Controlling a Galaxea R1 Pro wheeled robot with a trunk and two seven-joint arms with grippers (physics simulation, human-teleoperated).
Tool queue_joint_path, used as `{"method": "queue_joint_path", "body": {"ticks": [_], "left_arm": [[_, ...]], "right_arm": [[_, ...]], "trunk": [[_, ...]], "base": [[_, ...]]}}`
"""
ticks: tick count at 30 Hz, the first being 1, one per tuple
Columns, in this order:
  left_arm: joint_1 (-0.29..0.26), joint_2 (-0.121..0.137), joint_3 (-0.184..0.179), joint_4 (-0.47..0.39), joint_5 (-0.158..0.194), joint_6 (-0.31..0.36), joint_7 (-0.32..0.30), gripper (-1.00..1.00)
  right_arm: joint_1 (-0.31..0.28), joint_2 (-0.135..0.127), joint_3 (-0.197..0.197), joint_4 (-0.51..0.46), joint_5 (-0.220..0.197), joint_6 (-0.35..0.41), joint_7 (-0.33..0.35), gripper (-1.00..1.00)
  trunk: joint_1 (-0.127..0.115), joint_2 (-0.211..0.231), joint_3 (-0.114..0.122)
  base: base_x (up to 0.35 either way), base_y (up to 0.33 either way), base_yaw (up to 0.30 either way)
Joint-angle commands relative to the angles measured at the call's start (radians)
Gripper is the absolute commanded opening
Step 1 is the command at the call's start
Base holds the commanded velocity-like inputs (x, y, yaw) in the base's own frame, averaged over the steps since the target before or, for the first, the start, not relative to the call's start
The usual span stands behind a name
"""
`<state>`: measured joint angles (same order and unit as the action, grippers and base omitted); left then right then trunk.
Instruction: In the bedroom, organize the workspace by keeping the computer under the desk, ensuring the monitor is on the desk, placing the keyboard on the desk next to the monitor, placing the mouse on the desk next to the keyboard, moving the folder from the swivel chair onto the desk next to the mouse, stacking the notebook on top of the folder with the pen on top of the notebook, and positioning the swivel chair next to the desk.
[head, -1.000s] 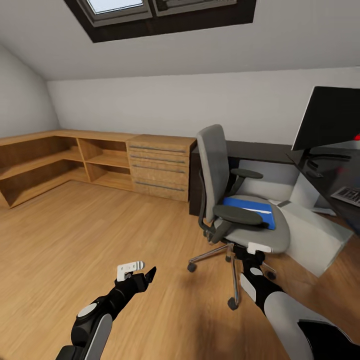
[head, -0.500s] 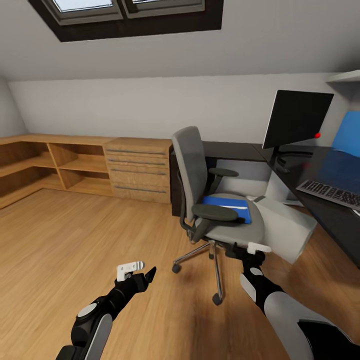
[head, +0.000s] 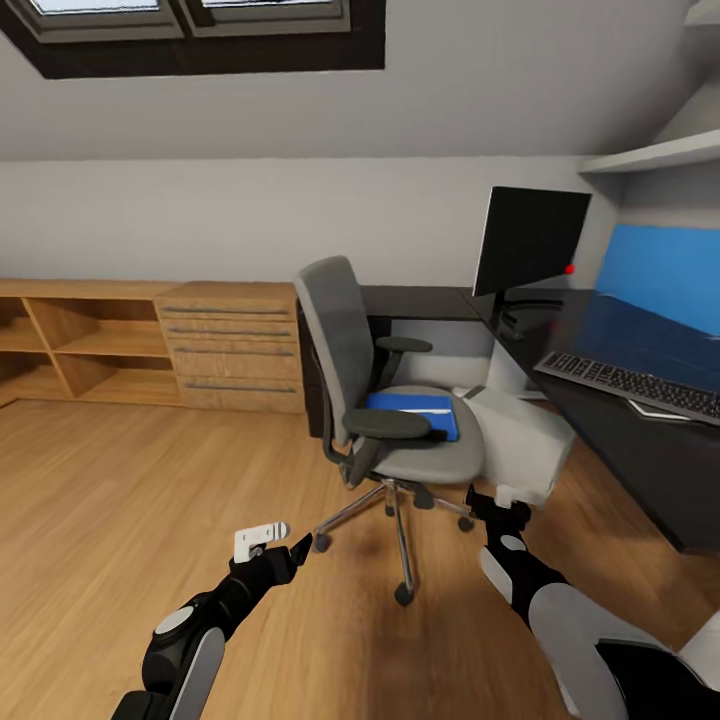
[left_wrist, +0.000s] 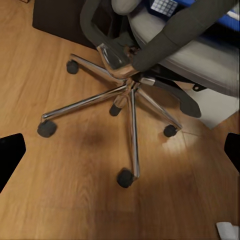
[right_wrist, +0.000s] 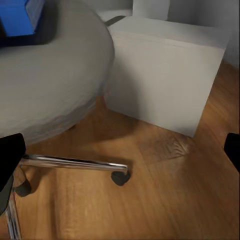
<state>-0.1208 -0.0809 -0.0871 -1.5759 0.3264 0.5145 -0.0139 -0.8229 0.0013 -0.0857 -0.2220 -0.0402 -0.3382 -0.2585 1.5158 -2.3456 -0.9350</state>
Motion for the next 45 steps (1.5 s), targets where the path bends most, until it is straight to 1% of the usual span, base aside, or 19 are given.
{"method": "queue_joint_path", "body": {"ticks": [1, 5, 10, 42, 45], "left_arm": [[0.000, 0.000, 0.001, -0.001, 0.004, 0.005, -0.001, 1.00], [0.000, 0.000, 0.001, -0.001, 0.003, 0.005, -0.001, 1.00], [0.000, 0.000, 0.001, -0.001, 0.003, 0.005, -0.001, 1.00], [0.000, 0.001, 0.001, -0.001, 0.004, 0.005, -0.001, 1.00], [0.000, 0.000, 0.003, -0.001, 0.026, 0.005, 0.001, 1.00]], "right_arm": [[-0.001, 0.000, -0.003, 0.001, -0.004, -0.005, 0.002, 1.00], [-0.001, 0.000, -0.003, 0.001, -0.004, -0.005, 0.002, 1.00], [-0.001, 0.001, -0.003, 0.001, -0.004, -0.005, 0.002, 1.00], [-0.001, 0.003, -0.006, -0.006, -0.012, -0.004, -0.005, 1.00], [-0.001, 0.002, -0.006, -0.008, -0.012, -0.004, -0.005, 1.00]], "trunk": [[0.000, 0.000, 0.000], [0.000, 0.000, 0.002], [0.000, 0.000, 0.003], [0.000, 0.000, 0.003], [0.011, -0.021, -0.006]], "base": [[0.000, 0.000, -0.265], [0.000, 0.000, -0.243], [0.000, 0.000, -0.087], [0.000, 0.000, -0.004], [0.000, 0.000, 0.000]]}}
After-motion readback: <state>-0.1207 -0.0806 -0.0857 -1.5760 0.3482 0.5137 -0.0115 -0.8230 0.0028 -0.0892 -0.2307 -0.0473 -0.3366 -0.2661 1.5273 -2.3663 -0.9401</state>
